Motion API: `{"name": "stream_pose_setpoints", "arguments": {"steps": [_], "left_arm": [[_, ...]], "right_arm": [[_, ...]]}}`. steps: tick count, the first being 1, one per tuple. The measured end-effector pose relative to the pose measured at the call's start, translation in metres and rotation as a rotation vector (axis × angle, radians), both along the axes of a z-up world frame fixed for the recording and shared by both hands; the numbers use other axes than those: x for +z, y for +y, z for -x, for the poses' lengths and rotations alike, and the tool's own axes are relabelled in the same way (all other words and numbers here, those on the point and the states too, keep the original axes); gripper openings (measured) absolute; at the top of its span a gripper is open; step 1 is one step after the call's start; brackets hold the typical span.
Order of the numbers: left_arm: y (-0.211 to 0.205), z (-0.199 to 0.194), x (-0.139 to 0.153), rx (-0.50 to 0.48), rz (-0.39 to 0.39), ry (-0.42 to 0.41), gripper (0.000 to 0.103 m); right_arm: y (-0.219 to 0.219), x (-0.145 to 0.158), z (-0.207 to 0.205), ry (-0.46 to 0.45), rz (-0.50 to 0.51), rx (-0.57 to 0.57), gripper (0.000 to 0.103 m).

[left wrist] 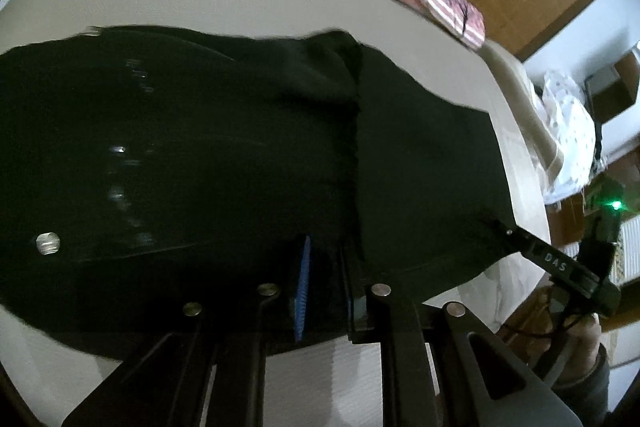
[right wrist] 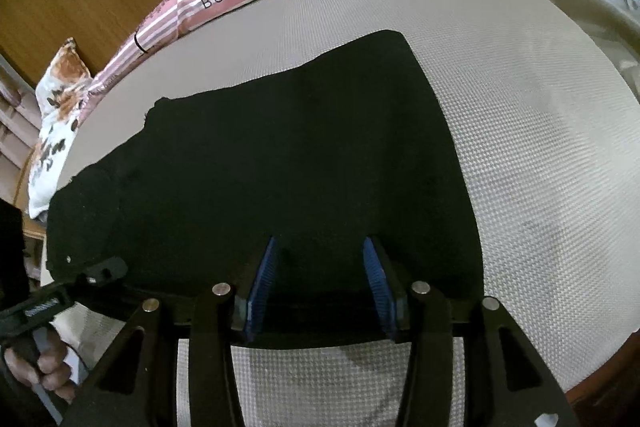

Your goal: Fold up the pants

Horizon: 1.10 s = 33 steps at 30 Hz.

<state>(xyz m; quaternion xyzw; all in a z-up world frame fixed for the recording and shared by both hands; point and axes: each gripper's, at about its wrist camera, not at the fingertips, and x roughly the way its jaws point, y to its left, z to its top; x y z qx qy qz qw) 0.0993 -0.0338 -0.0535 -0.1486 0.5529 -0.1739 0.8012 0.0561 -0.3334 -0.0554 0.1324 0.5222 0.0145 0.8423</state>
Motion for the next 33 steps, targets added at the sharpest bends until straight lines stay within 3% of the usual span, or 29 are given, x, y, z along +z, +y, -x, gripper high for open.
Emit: {"name": "stream_pose_setpoints", "arguments": {"steps": [3,9,17,27,33], "left_arm": [[0.023,0.009,0.009,0.033,-0.014,-0.042,0.020],[0.073,0.033,0.027,0.119,-0.027,-0.113,0.037],[0.139,0.065,0.031,0.239,0.032,-0.125,0.051],[0.204,0.091,0.008,0.412,0.157,-0.051,0.055],[0.227,0.093,-0.008,0.471,0.282,0.012,0.055]], "right_arm": [[0.009,0.000,-0.003,0.007,0.018,0.017,0.044],[0.028,-0.001,-0.013,0.020,0.052,0.056,0.044],[0.062,-0.001,-0.032,0.034,0.092,0.115,0.044],[0.126,-0.003,-0.071,0.036,0.084,0.218,0.045],[0.158,-0.003,-0.088,0.037,0.065,0.266,0.047]]}}
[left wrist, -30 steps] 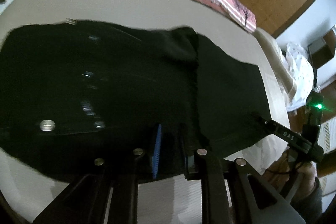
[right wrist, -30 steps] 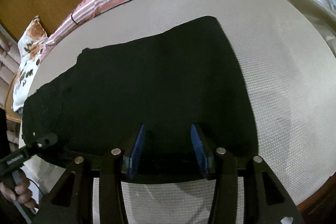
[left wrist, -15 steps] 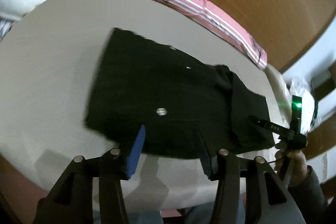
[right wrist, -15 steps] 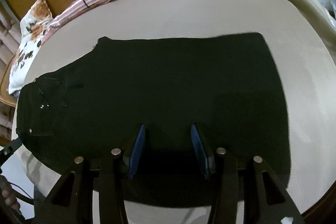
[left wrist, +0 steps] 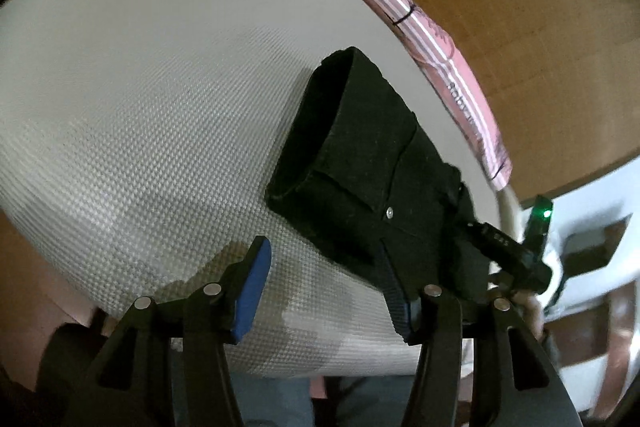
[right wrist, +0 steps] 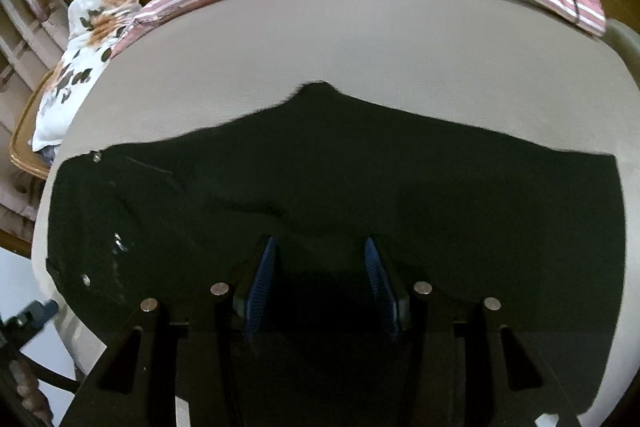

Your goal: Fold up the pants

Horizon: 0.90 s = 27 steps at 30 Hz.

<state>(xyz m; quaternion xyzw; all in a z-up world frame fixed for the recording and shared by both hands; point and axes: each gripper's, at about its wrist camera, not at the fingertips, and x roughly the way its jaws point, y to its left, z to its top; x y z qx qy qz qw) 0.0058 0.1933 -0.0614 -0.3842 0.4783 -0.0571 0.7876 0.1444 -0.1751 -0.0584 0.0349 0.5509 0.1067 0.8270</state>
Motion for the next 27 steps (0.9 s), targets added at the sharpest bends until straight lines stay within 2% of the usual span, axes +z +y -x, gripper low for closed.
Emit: {"name": "stream_pose_setpoints", "arguments": {"steps": [5,8,14,17,21,27], "left_arm": [[0.007,-0.010,-0.018,0.025,0.157,0.030,0.055],[0.010,-0.016,-0.027,0.044,0.202,0.044,0.055],[0.016,-0.025,-0.043,0.065,0.298,0.055,0.055],[0.020,-0.025,-0.051,0.090,0.349,0.032,0.055],[0.021,-0.023,-0.051,0.091,0.357,-0.006,0.055],[0.019,-0.030,-0.050,0.092,0.334,-0.013,0.055]], "right_arm": [[0.012,0.007,-0.008,0.001,-0.064,-0.015,0.052],[0.017,0.015,-0.005,-0.013,-0.081,-0.014,0.058],[0.023,0.035,0.006,-0.051,-0.091,-0.001,0.059],[0.024,0.042,0.008,-0.061,-0.110,-0.002,0.059],[0.029,0.049,0.012,-0.067,-0.122,0.011,0.059],[0.038,0.052,0.014,-0.070,-0.131,0.032,0.059]]}}
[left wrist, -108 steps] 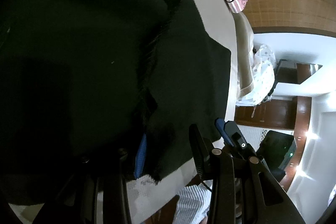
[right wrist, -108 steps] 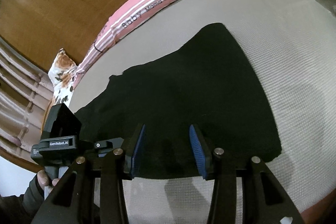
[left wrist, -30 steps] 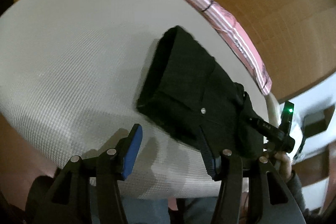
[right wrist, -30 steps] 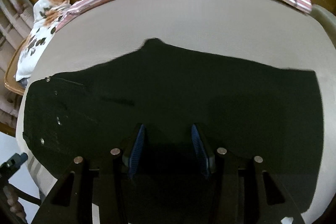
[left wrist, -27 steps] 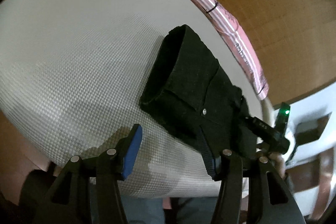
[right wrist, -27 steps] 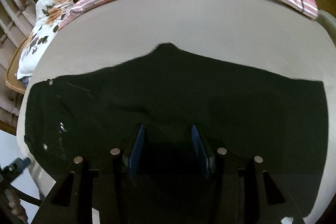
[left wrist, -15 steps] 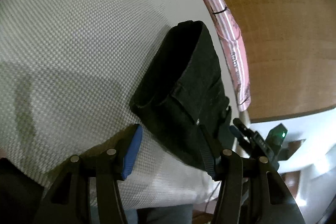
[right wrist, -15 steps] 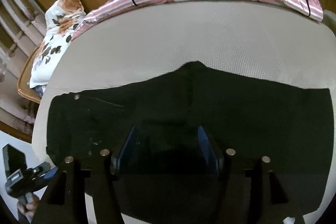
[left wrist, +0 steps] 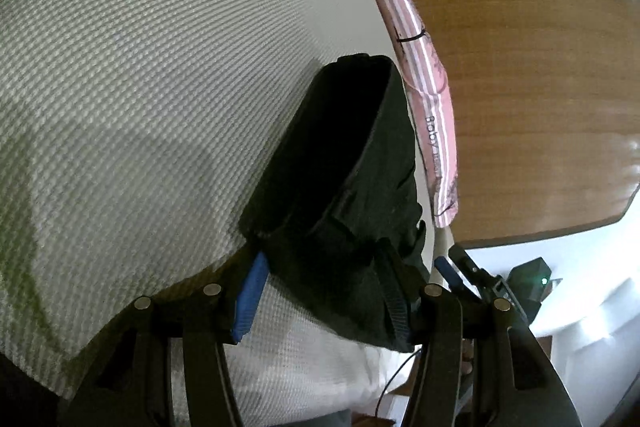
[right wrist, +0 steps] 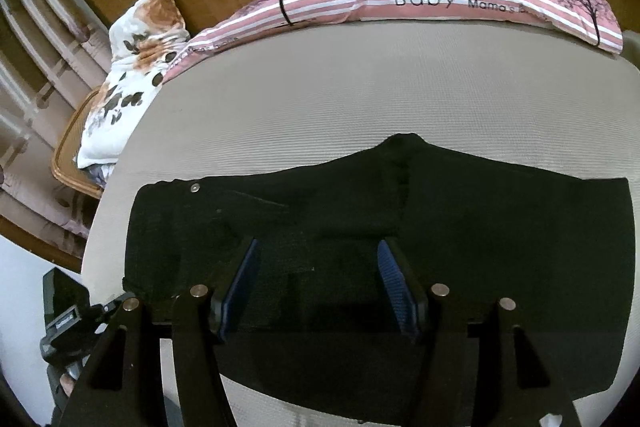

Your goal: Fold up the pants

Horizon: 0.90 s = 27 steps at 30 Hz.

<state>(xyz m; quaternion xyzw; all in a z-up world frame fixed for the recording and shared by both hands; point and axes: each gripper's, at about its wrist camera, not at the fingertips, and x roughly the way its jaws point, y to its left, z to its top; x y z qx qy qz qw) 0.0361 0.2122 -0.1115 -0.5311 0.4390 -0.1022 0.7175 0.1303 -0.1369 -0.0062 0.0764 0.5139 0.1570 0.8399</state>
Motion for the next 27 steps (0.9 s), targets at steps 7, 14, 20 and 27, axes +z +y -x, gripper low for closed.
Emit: {"name": "stream_pose_setpoints", "arguments": {"steps": [7,14,20,27], "left_arm": [[-0.002,0.006,0.002,-0.001,-0.056,-0.074,0.036],[-0.003,0.006,-0.001,0.016,-0.070,-0.067,0.042],[-0.013,-0.001,0.007,-0.012,-0.150,-0.095,0.046],[-0.016,0.001,0.027,-0.015,-0.189,-0.104,0.027]], "right_arm": [[0.009,-0.001,0.003,-0.001,-0.002,0.015,0.059],[0.010,-0.006,0.003,0.012,0.012,0.020,0.059],[0.010,-0.008,0.003,0.014,0.018,0.023,0.059],[-0.001,0.000,0.011,-0.008,0.018,0.005,0.059]]}}
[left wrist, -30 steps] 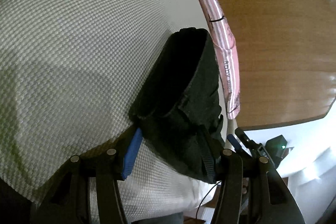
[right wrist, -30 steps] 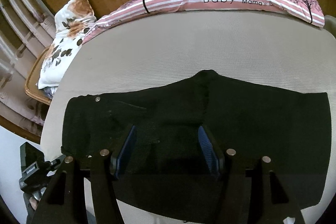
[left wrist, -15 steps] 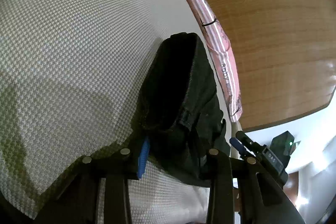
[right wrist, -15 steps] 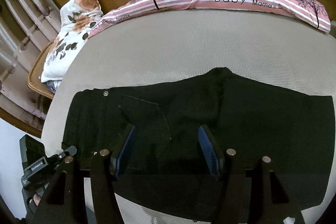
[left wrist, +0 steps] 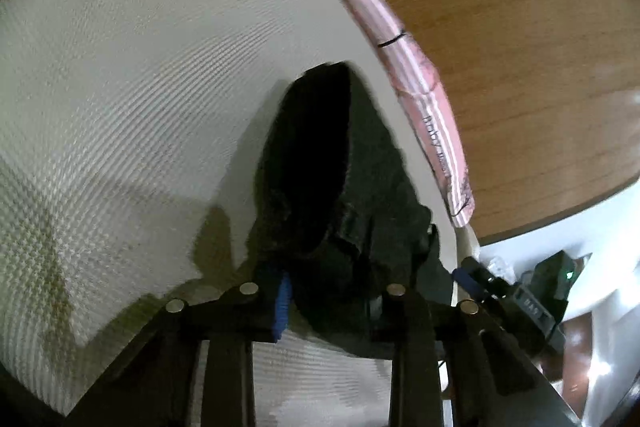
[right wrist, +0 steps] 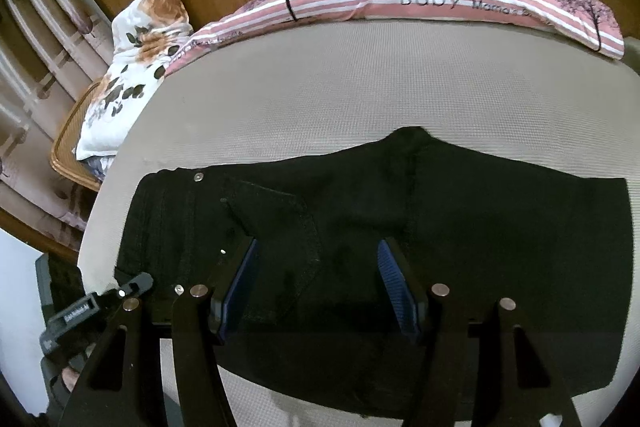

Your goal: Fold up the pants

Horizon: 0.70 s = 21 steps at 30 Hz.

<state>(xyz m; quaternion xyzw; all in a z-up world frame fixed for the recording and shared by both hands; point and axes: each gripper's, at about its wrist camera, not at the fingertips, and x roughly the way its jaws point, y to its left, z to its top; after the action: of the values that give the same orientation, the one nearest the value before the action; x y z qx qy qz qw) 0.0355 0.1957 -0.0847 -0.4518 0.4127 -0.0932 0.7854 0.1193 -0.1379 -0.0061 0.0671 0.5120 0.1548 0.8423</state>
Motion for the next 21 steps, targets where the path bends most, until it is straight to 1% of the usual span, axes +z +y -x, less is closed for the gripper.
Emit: {"name": "stream_pose_setpoints", "arguments": {"steps": [2,4,7,9,11,12,16,20,21], "left_arm": [[-0.011,-0.002,0.025,-0.028,-0.059,-0.052,0.026],[-0.023,-0.006,0.051,-0.054,-0.098,-0.098,0.026],[-0.041,-0.015,0.078,-0.080,-0.117,-0.141,0.026],[-0.063,-0.026,0.102,-0.116,-0.166,-0.182,0.026],[-0.084,-0.036,0.116,-0.155,-0.189,-0.207,0.025],[-0.101,-0.043,0.127,-0.188,-0.208,-0.224,0.025],[-0.165,-0.063,0.148,-0.293,-0.280,-0.278,0.025],[-0.229,-0.072,0.155,-0.405,-0.322,-0.305,0.025],[-0.251,-0.074,0.154,-0.442,-0.336,-0.309,0.025]], "right_arm": [[-0.012,0.002,0.004,0.002,-0.008,-0.018,0.059],[-0.025,0.006,0.010,-0.003,-0.015,-0.037,0.059],[-0.044,0.012,0.016,-0.017,-0.013,-0.066,0.059],[-0.063,0.017,0.022,-0.030,-0.024,-0.099,0.059],[-0.081,0.022,0.027,-0.040,-0.036,-0.128,0.059],[-0.092,0.026,0.030,-0.048,-0.043,-0.148,0.059],[-0.132,0.035,0.044,-0.075,-0.071,-0.219,0.059],[-0.178,0.039,0.062,-0.093,-0.092,-0.300,0.059],[-0.189,0.039,0.065,-0.093,-0.098,-0.320,0.059]]}}
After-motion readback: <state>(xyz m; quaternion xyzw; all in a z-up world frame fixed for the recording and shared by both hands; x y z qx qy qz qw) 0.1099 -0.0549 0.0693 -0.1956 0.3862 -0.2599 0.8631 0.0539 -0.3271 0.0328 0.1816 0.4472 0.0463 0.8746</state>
